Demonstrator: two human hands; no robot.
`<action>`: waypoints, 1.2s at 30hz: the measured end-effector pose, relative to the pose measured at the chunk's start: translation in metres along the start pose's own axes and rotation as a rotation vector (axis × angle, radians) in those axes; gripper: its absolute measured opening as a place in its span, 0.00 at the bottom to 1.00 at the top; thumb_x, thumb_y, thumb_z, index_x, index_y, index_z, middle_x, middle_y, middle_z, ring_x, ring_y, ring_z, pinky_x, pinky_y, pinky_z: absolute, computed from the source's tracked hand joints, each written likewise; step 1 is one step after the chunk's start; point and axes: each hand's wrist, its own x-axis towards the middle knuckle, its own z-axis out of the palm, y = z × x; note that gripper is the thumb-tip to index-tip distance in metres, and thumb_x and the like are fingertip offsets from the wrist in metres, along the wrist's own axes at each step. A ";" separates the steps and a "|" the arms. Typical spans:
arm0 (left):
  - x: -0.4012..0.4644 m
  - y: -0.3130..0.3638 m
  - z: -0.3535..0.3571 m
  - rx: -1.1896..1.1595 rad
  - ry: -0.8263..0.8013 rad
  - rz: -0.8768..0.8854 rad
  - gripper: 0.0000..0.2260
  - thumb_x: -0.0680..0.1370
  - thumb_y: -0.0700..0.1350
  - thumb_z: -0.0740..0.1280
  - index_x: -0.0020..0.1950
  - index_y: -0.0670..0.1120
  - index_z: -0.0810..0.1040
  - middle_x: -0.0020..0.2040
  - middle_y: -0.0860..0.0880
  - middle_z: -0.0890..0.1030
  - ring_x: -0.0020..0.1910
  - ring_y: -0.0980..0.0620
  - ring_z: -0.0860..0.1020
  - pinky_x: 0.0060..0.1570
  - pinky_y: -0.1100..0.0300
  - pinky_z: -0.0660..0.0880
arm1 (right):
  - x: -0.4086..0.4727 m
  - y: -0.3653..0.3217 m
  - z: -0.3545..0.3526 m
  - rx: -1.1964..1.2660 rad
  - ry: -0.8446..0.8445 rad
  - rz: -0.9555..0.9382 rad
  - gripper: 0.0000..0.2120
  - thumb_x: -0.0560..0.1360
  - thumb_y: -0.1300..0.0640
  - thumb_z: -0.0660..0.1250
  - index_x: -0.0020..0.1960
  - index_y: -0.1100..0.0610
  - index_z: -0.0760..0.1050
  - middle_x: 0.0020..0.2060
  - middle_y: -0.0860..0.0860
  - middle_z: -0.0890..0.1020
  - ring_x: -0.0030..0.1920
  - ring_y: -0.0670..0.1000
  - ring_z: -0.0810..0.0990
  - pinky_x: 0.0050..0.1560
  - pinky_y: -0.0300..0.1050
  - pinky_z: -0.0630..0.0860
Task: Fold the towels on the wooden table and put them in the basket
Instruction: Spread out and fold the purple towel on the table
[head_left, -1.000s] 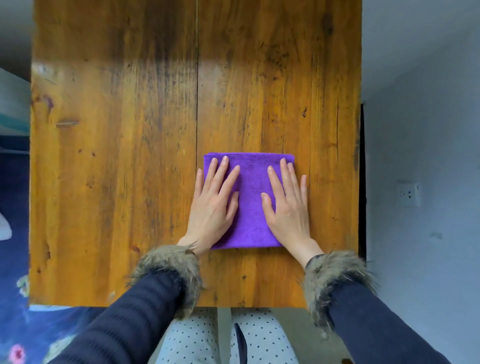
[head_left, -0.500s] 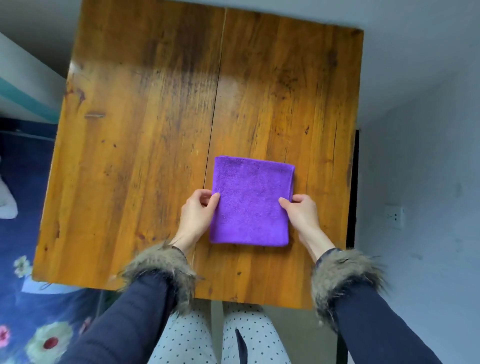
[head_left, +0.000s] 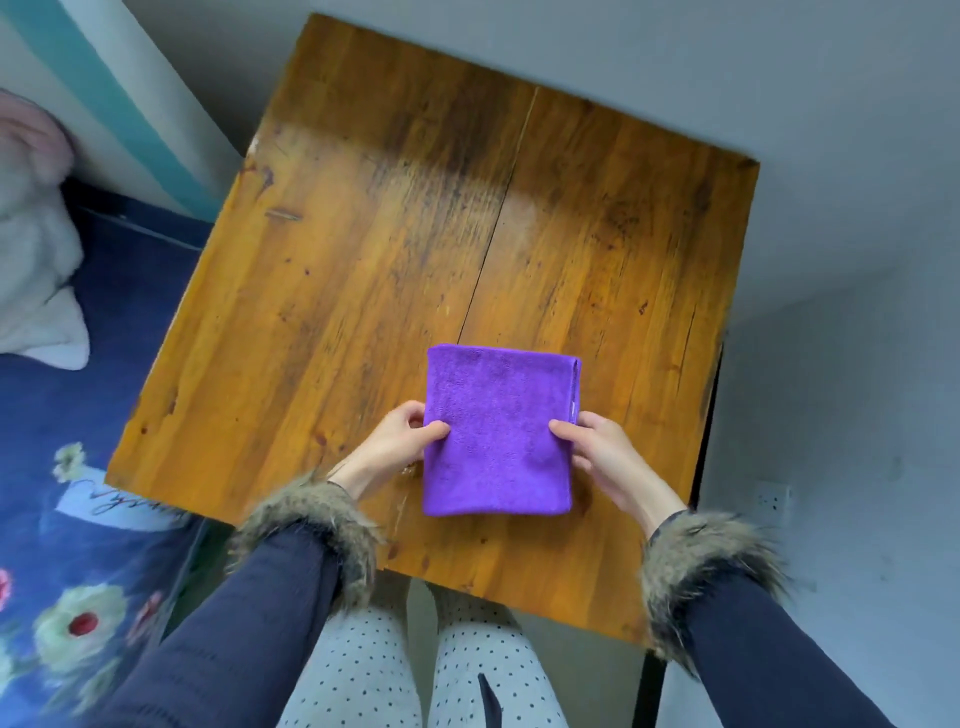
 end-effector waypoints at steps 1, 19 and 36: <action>-0.010 -0.004 -0.009 -0.073 -0.017 -0.014 0.03 0.77 0.37 0.64 0.49 0.43 0.72 0.41 0.49 0.77 0.36 0.61 0.77 0.32 0.69 0.71 | -0.005 -0.004 0.006 -0.005 -0.041 -0.004 0.08 0.76 0.62 0.64 0.55 0.60 0.75 0.49 0.53 0.82 0.45 0.48 0.81 0.42 0.37 0.76; -0.276 -0.200 -0.207 -0.854 0.488 0.119 0.07 0.78 0.37 0.63 0.55 0.42 0.75 0.47 0.47 0.82 0.37 0.56 0.81 0.36 0.64 0.77 | -0.132 0.007 0.322 -0.618 -0.676 -0.094 0.07 0.76 0.61 0.64 0.40 0.54 0.74 0.32 0.47 0.79 0.33 0.45 0.77 0.38 0.40 0.73; -0.408 -0.354 -0.358 -1.130 0.971 0.087 0.04 0.78 0.37 0.62 0.50 0.42 0.76 0.44 0.46 0.79 0.37 0.53 0.77 0.31 0.64 0.74 | -0.218 0.090 0.635 -1.048 -1.012 -0.132 0.03 0.76 0.59 0.65 0.43 0.57 0.75 0.39 0.53 0.79 0.40 0.51 0.77 0.41 0.43 0.74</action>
